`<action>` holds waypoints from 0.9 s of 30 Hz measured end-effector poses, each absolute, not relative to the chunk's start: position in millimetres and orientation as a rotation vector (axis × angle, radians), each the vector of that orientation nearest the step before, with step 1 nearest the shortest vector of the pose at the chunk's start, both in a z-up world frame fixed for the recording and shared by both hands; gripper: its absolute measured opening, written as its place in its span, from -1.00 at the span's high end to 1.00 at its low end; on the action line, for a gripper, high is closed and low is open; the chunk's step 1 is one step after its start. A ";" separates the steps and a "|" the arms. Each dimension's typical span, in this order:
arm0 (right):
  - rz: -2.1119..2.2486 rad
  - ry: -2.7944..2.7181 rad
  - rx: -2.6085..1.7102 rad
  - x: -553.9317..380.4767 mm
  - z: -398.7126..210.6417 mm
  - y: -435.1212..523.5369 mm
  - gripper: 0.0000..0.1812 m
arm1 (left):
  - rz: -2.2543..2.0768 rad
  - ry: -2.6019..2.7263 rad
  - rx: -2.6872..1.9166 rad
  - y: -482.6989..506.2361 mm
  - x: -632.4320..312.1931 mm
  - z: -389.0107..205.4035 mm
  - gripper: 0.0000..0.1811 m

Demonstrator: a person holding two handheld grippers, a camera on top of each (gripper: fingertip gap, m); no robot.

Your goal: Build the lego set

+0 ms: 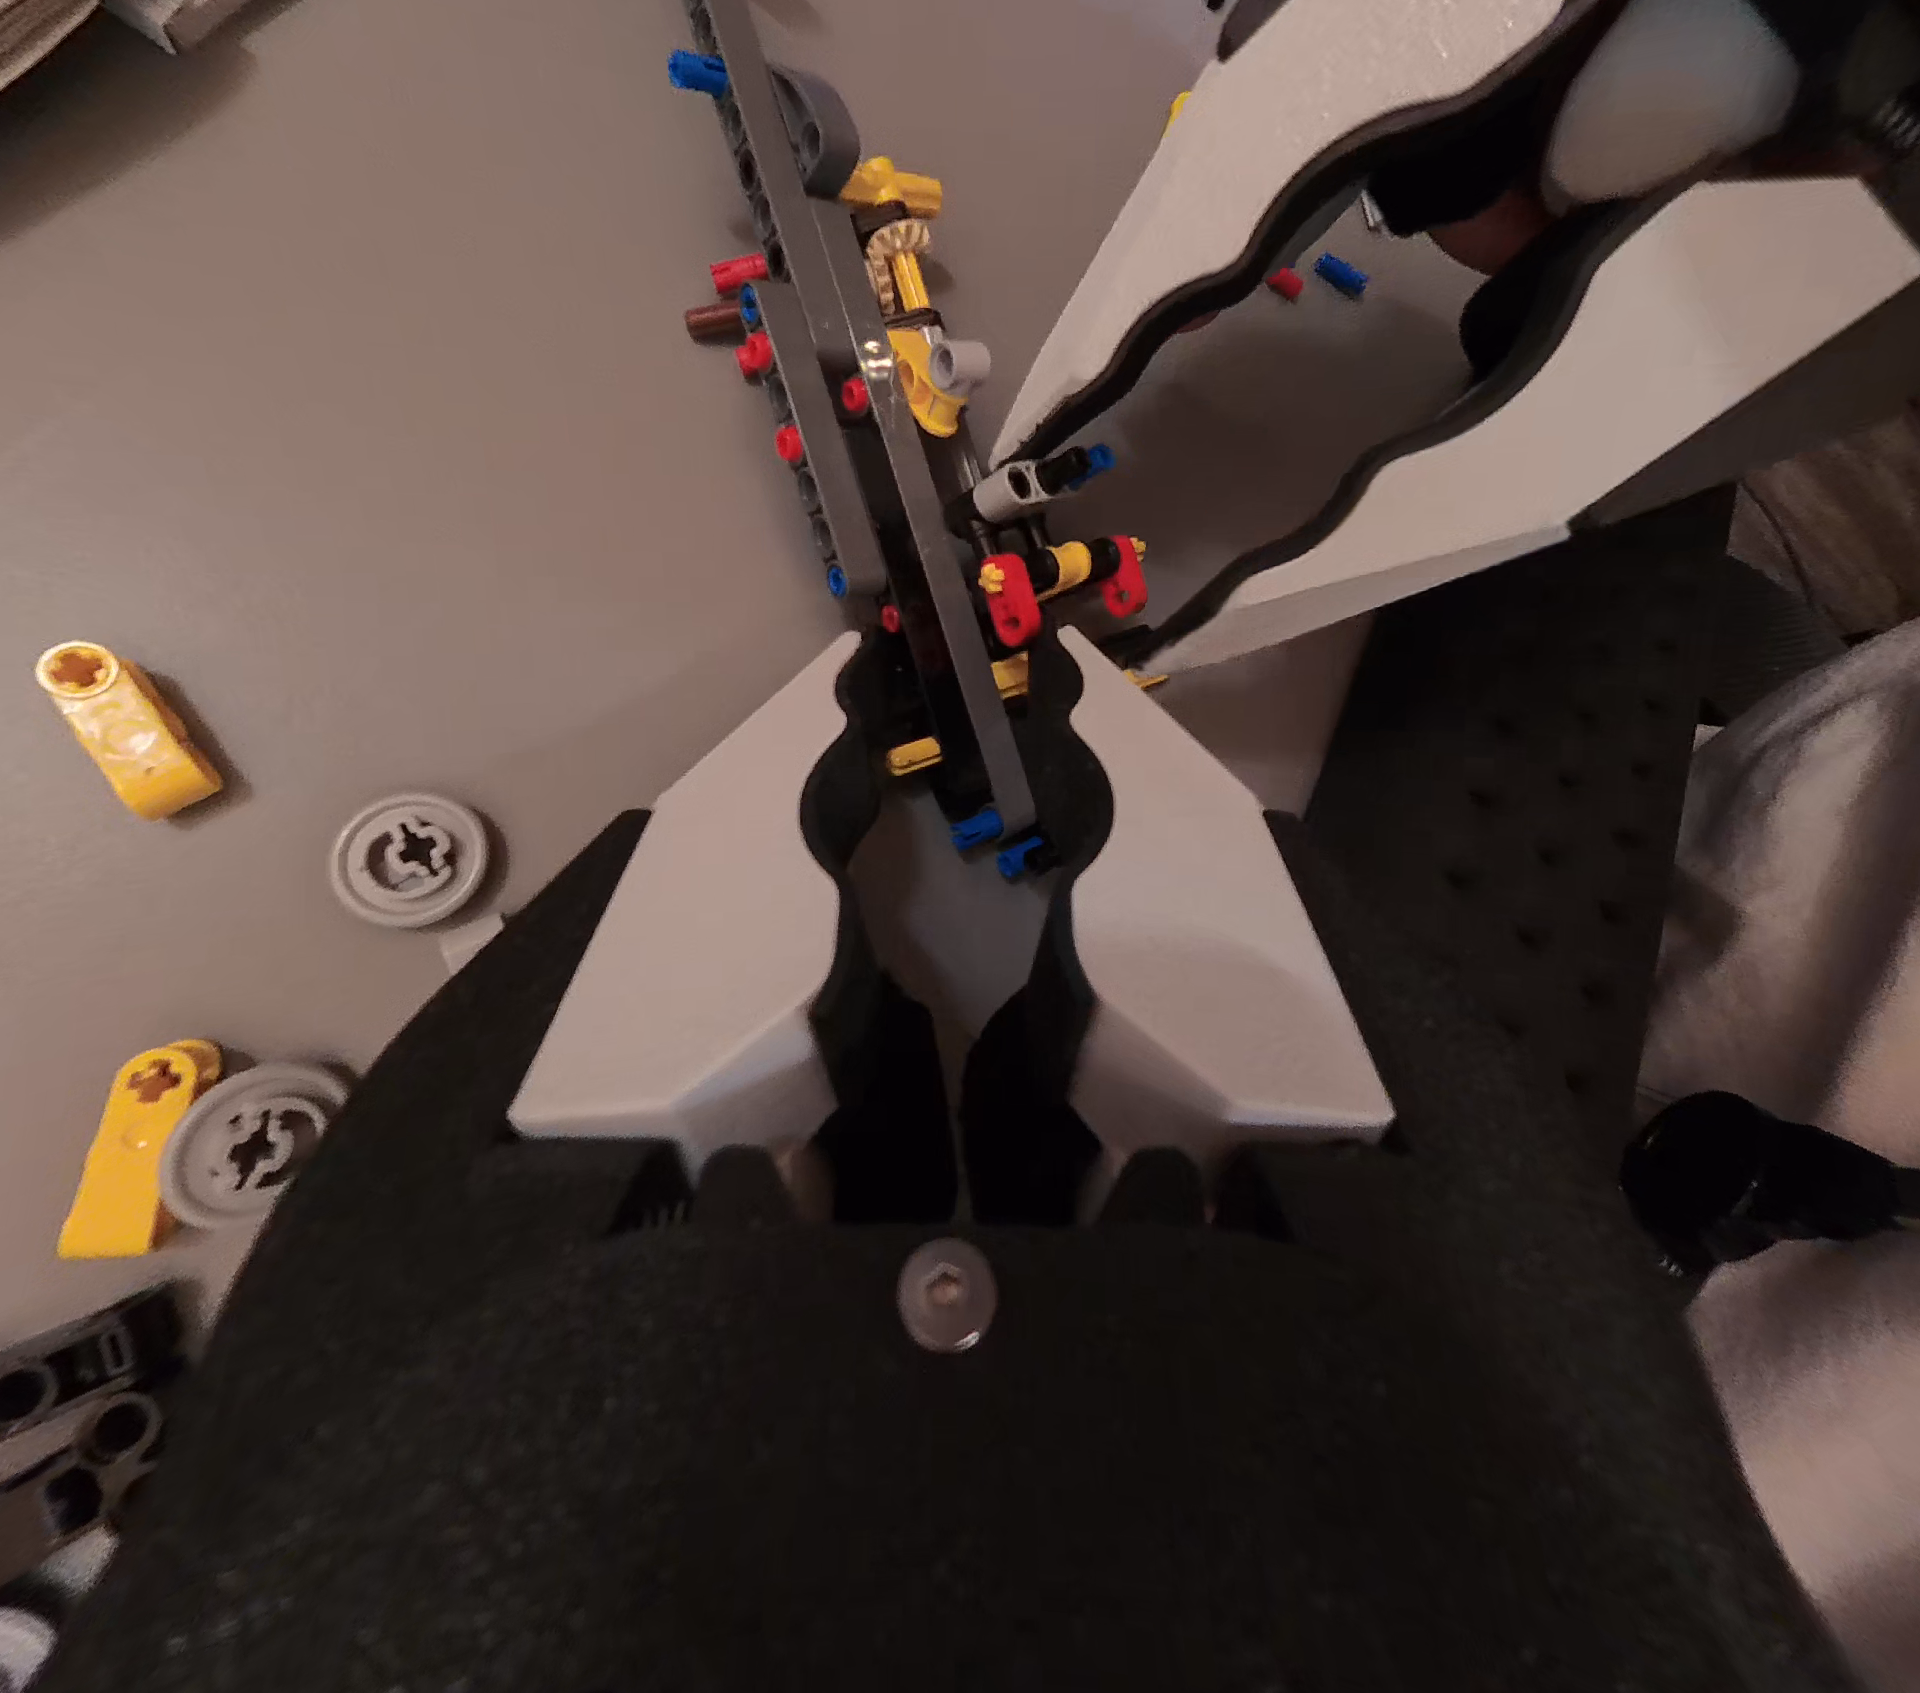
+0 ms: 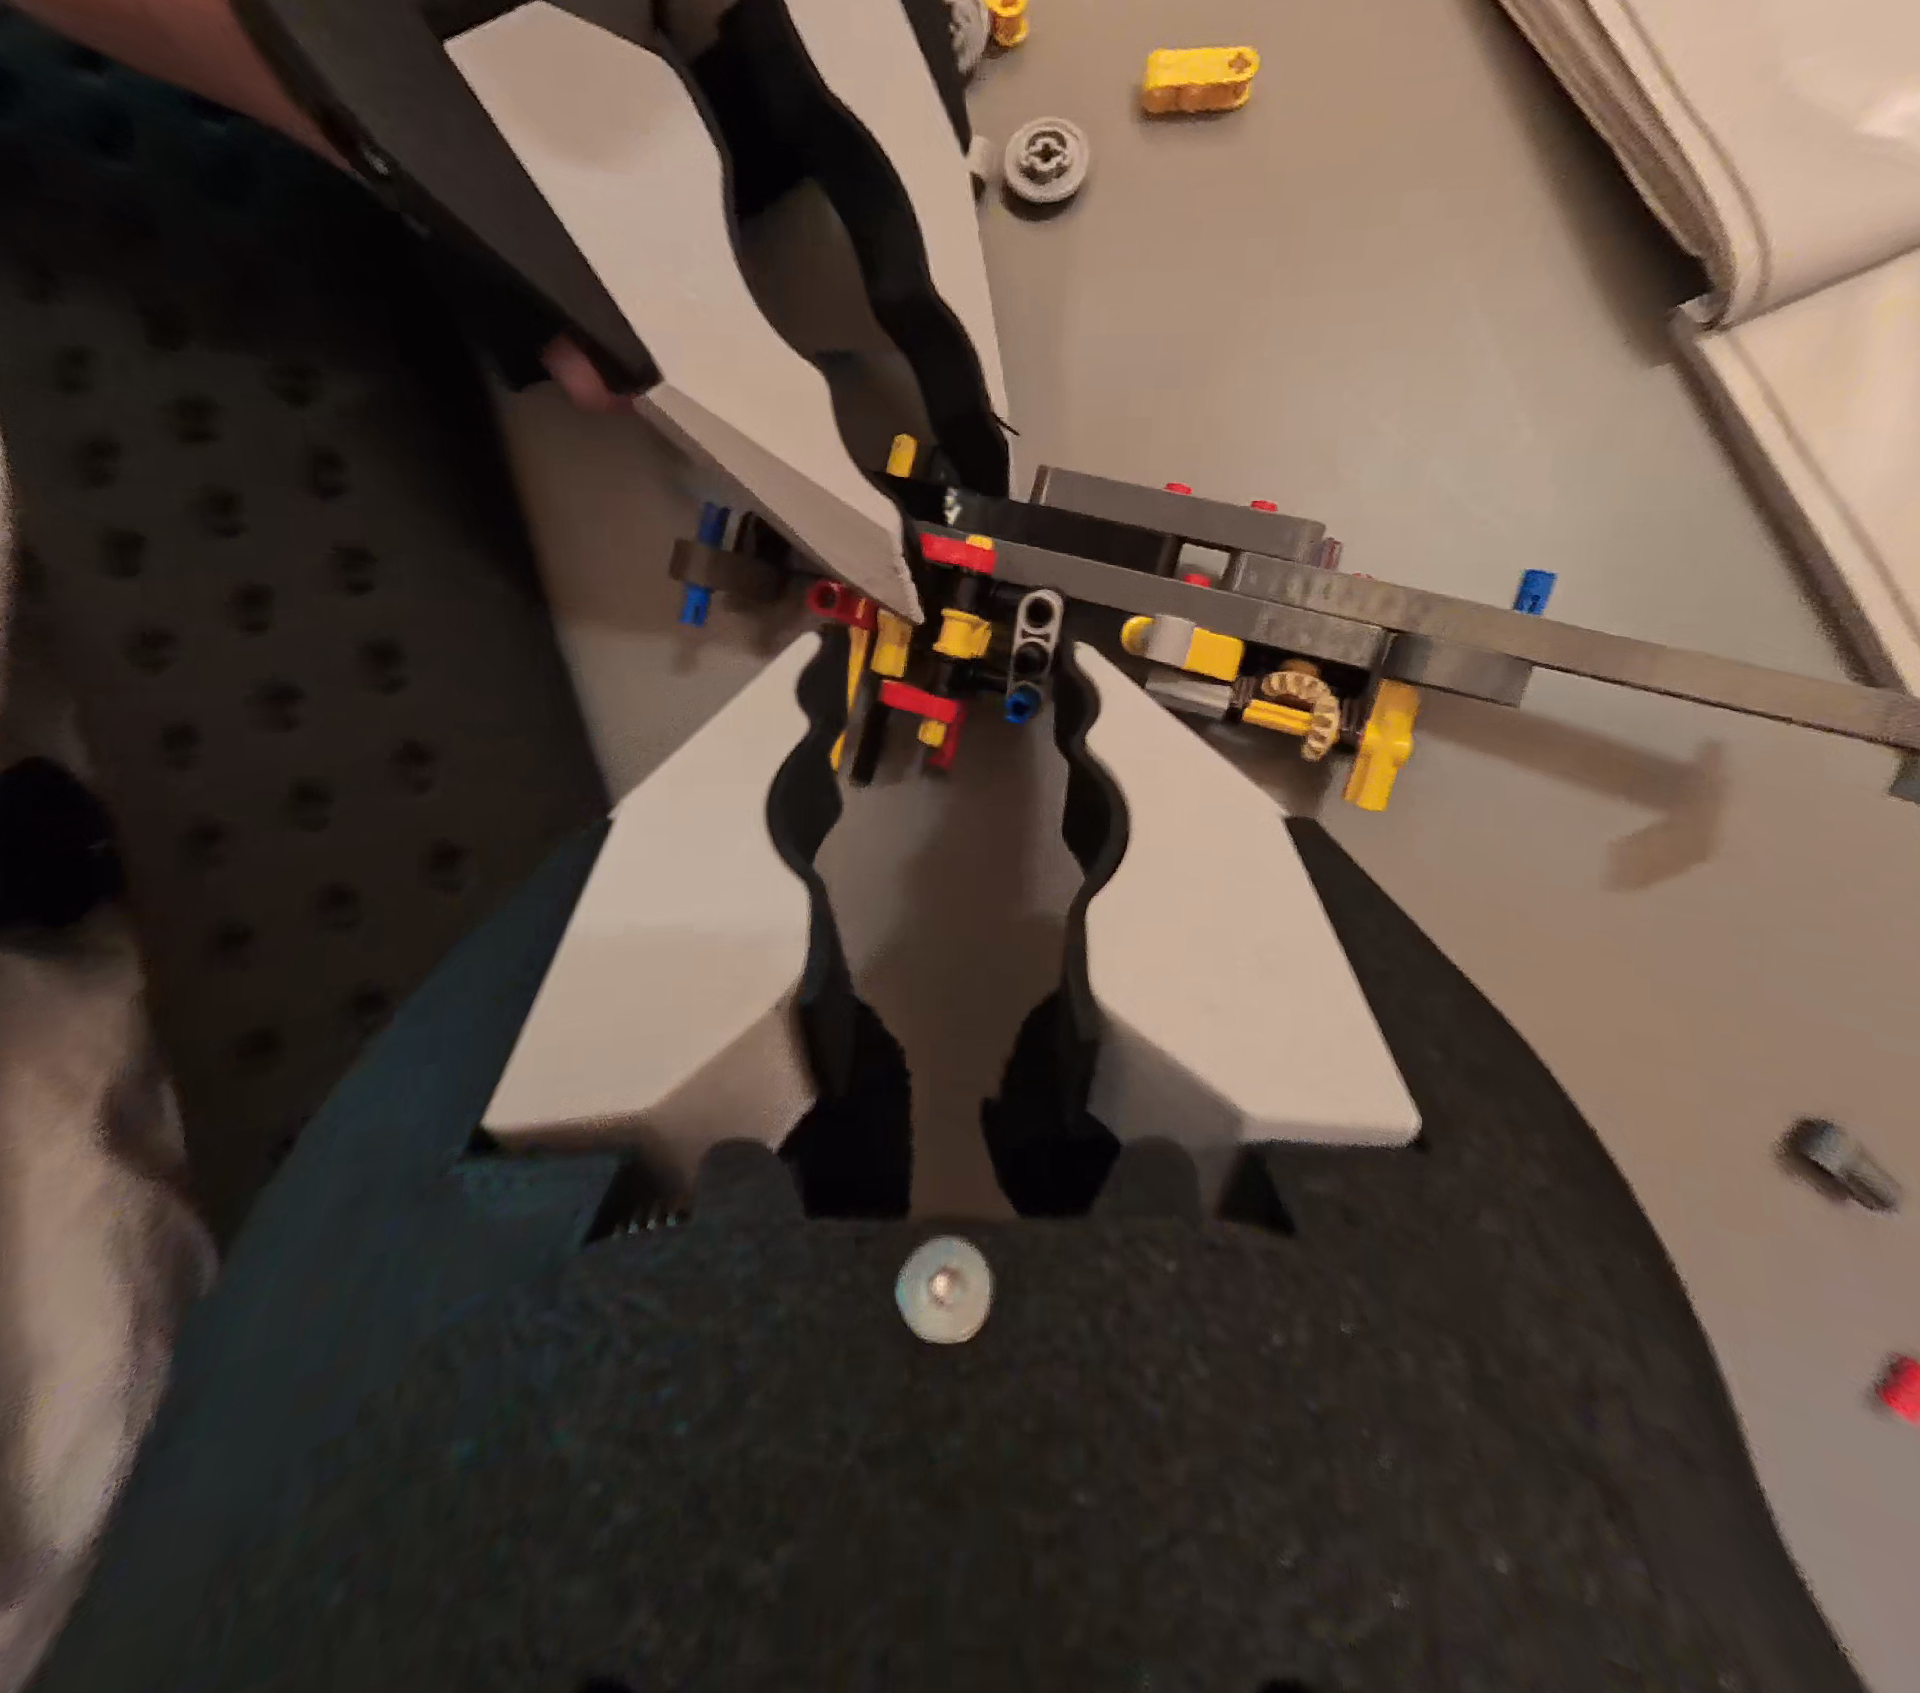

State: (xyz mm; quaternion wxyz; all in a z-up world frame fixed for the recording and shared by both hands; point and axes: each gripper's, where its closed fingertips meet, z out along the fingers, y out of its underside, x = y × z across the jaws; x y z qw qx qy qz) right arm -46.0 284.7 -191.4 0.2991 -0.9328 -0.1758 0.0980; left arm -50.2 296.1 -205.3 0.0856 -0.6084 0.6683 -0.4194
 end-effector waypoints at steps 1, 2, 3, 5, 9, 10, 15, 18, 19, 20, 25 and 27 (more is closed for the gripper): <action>0.229 -0.463 -2.480 -45.5 -191.9 285.5 0.58 | -1.250 1.992 -1.813 296.2 -50.0 -205.4 0.73; 0.211 -0.455 -2.481 -45.3 -192.0 286.4 0.58 | -1.250 1.993 -1.812 296.3 -49.9 -205.3 0.73; 0.202 -0.438 -2.481 -44.8 -191.5 287.6 0.58 | -1.250 1.993 -1.811 296.4 -49.7 -205.4 0.73; 0.233 -0.407 -2.482 -45.7 -190.9 287.9 0.57 | -1.250 1.991 -1.815 296.4 -49.3 -205.2 0.73; 0.208 -0.425 -2.469 -41.5 -191.7 288.5 0.66 | -1.237 1.997 -1.786 295.0 -49.3 -204.6 0.72; 0.176 -0.438 -2.467 -39.6 -192.2 289.2 0.70 | -1.233 2.000 -1.779 295.0 -49.4 -204.8 0.72; 0.135 -0.445 -2.473 -39.0 -192.5 291.1 0.72 | -1.227 1.991 -1.801 296.0 -49.2 -204.7 0.72; 0.148 -0.439 -2.469 -38.4 -193.1 291.1 0.72 | -1.203 1.963 -1.797 299.7 -47.7 -203.2 0.67; 0.151 -0.442 -2.473 -38.4 -194.2 290.5 0.73 | -1.211 1.957 -1.790 299.9 -47.7 -201.0 0.67; 0.147 -0.450 -2.486 -38.1 -196.8 289.5 0.73 | -1.233 1.961 -1.782 298.8 -48.6 -197.4 0.65; 0.113 -0.483 -2.484 -38.2 -198.4 289.9 0.74 | -1.358 2.003 -1.631 294.3 -49.2 -171.1 0.73; 0.112 -0.491 -2.485 -38.3 -198.4 290.1 0.74 | -1.347 2.043 -1.589 297.7 -43.5 -170.6 0.78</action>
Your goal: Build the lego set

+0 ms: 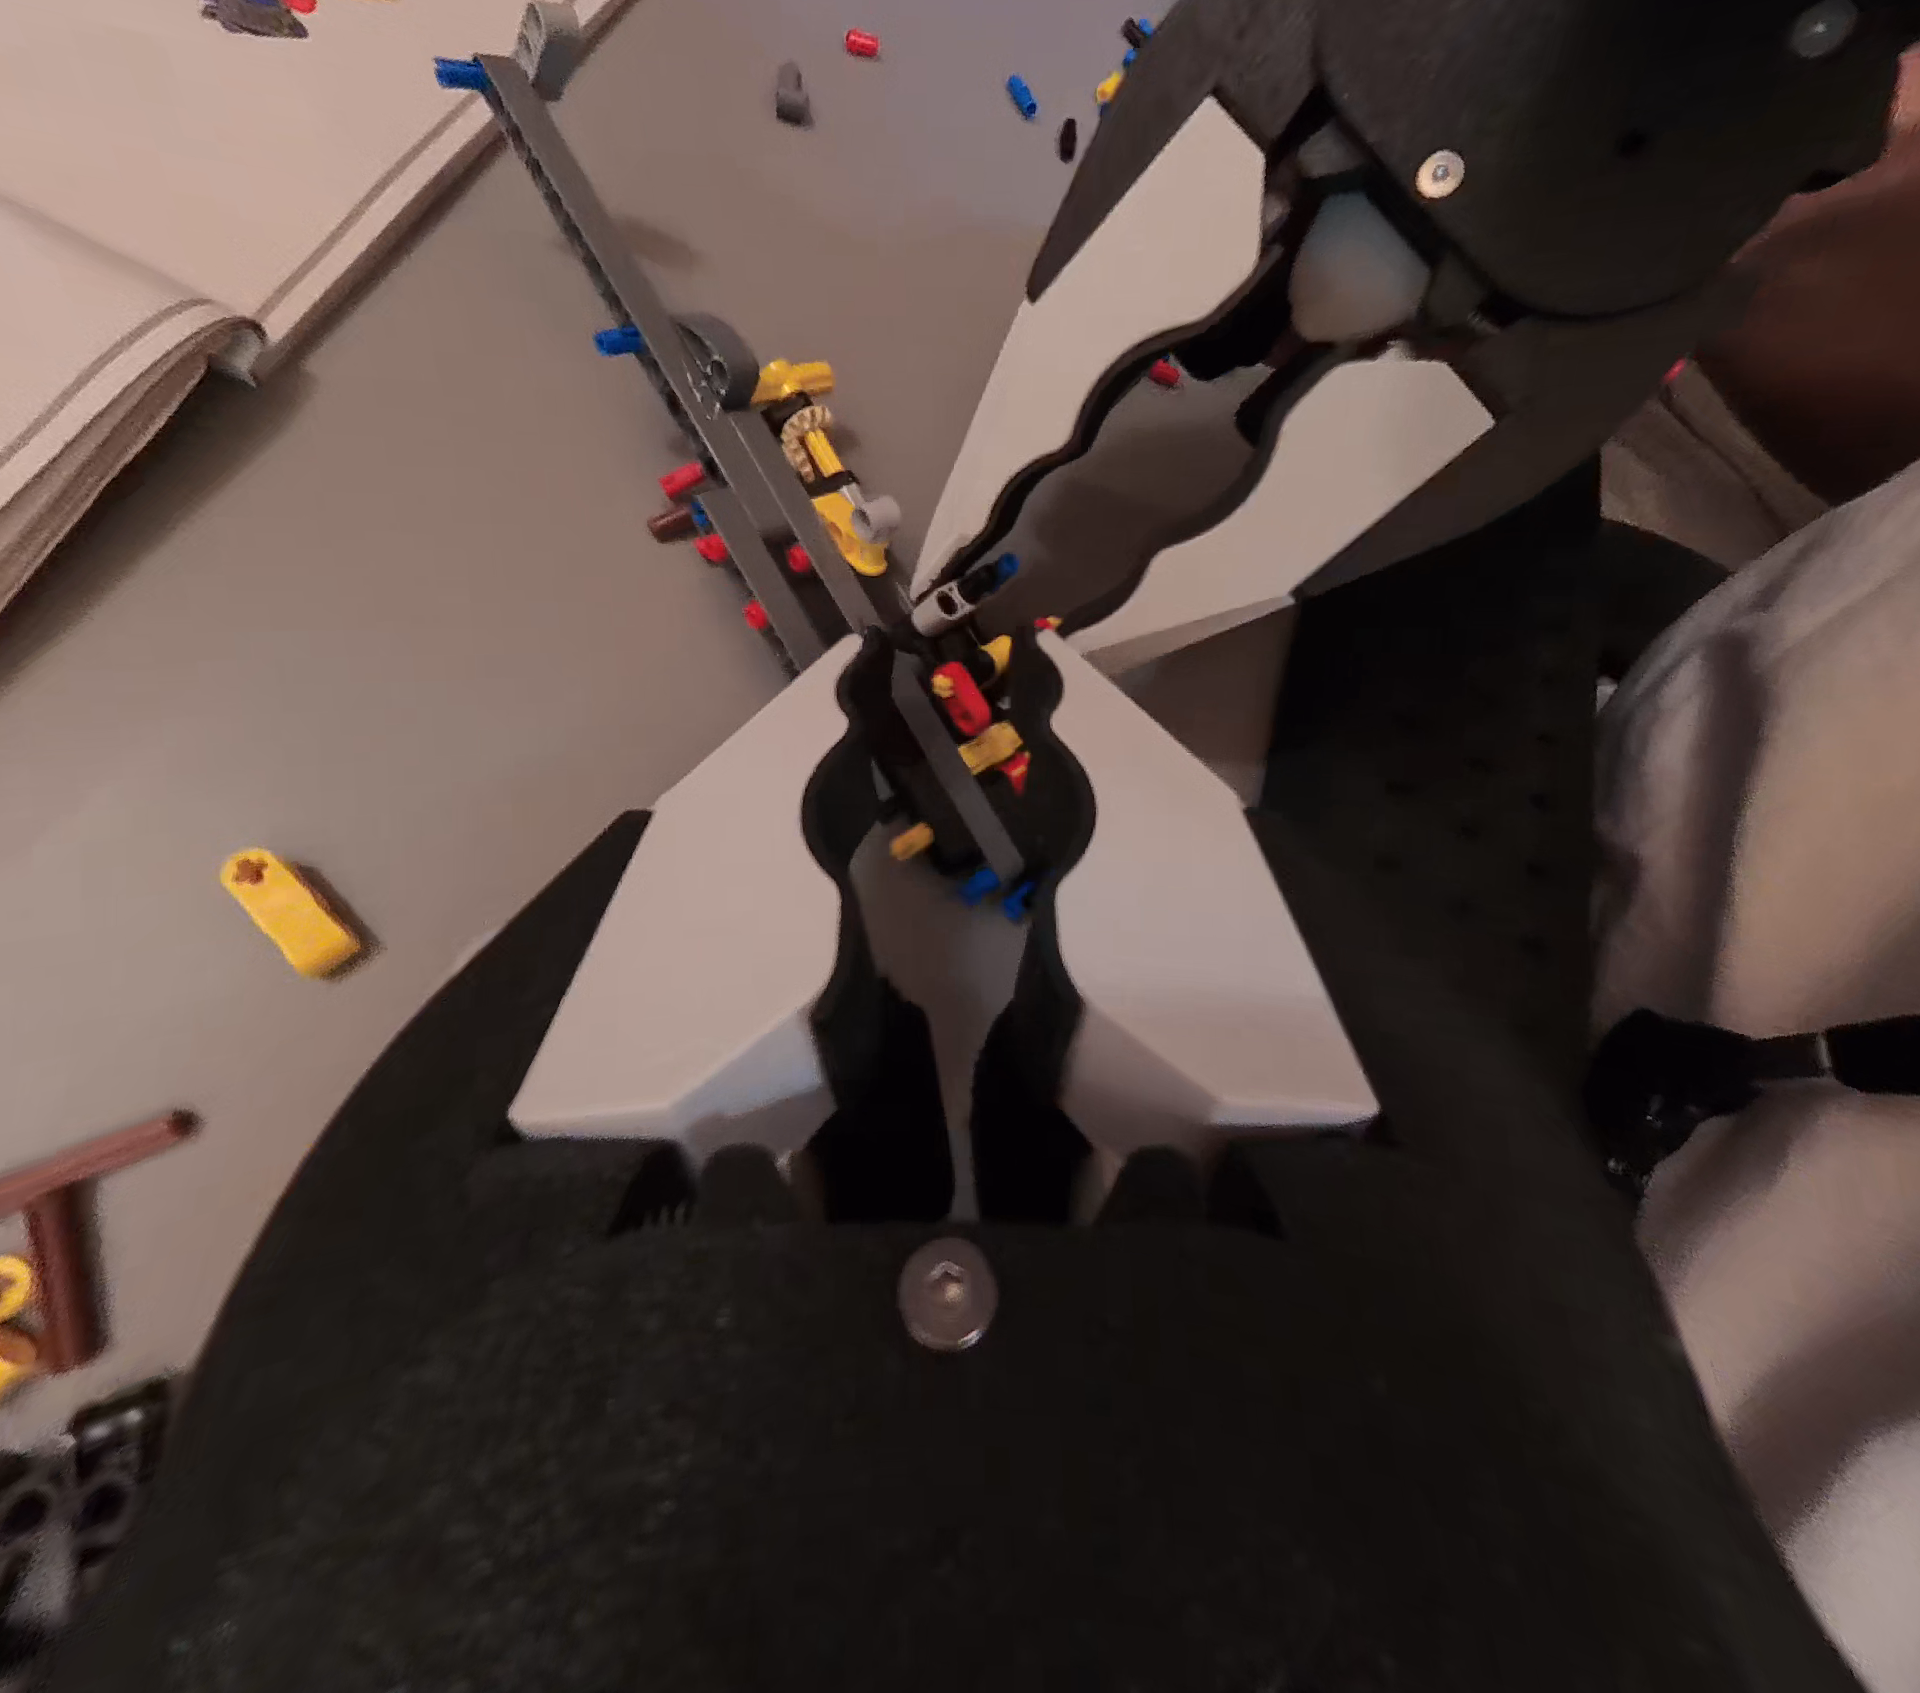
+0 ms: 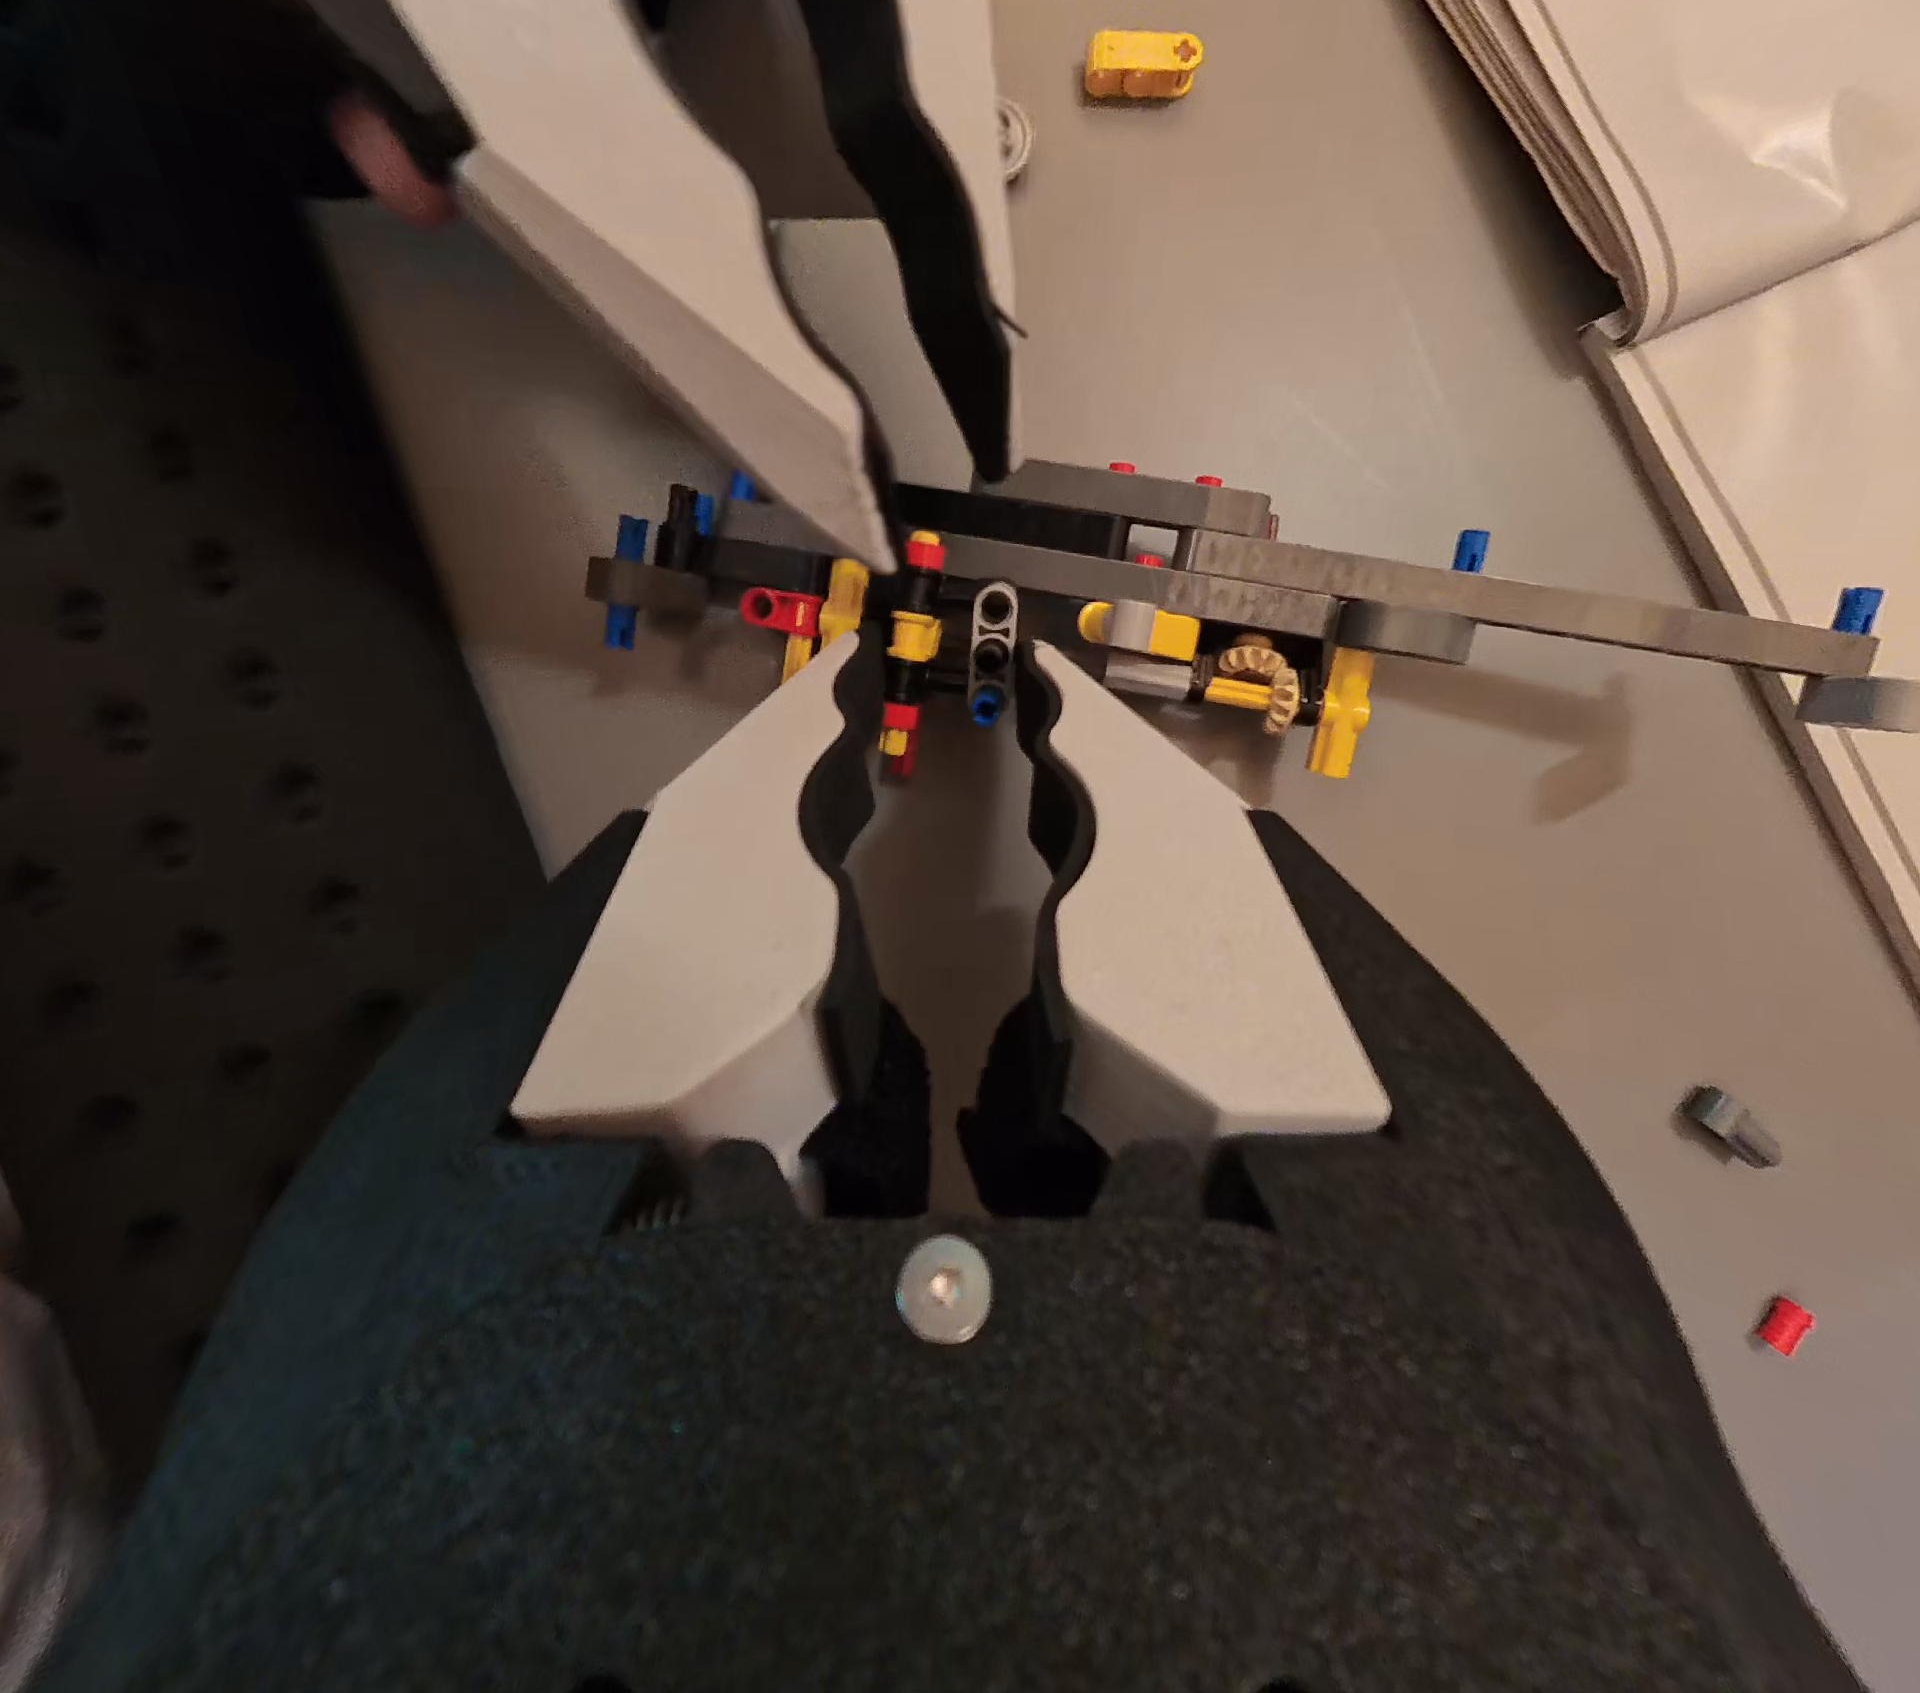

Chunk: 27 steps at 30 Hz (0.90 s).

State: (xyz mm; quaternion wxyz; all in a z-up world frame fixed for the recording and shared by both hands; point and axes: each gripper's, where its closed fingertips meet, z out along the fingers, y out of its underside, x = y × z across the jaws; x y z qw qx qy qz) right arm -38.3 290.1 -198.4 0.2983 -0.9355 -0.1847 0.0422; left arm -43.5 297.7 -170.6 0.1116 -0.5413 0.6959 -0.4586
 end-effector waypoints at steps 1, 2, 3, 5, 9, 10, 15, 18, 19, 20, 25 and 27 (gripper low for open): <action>0.112 -0.494 -2.485 -38.2 -198.3 290.1 0.74 | -1.348 2.069 -1.591 298.6 -40.6 -172.0 0.78; 0.108 -0.499 -2.484 -38.1 -198.3 290.1 0.74 | -1.366 2.080 -1.599 298.7 -36.9 -172.0 0.79; 0.099 -0.506 -2.482 -37.9 -198.2 289.9 0.74 | -1.401 2.084 -1.605 297.3 -33.4 -171.0 0.80; 0.076 -0.519 -2.475 -37.4 -197.8 289.9 0.74 | -1.453 2.109 -1.608 293.2 -29.9 -171.6 0.84; 0.061 -0.535 -2.461 -37.2 -197.9 288.8 0.74 | -1.410 2.173 -1.597 291.4 -29.4 -184.4 0.87; 0.064 -0.530 -2.458 -37.0 -197.6 288.7 0.75 | -1.435 2.174 -1.594 289.5 -29.8 -183.7 0.92; 0.089 -0.522 -2.437 -37.0 -197.7 287.8 0.74 | -1.441 2.180 -1.559 288.1 -29.8 -183.5 0.92; 0.148 -0.514 -2.385 -37.4 -191.7 281.9 0.66 | -1.462 2.179 -1.566 288.4 -30.5 -183.2 0.92; 0.177 -0.506 -2.355 -36.0 -187.4 278.8 0.66 | -1.462 2.180 -1.565 288.6 -30.7 -183.1 0.92; 0.193 -0.484 -2.323 -31.8 -183.0 276.7 0.68 | -1.463 2.180 -1.564 288.6 -30.8 -183.1 0.92; 0.234 -0.462 -2.220 -20.9 -179.2 274.2 0.81 | -1.465 2.187 -1.565 288.5 -31.1 -183.2 0.92; 0.226 -0.501 -2.205 -25.6 -182.7 276.8 0.83 | -1.463 2.189 -1.562 288.3 -31.2 -183.3 0.92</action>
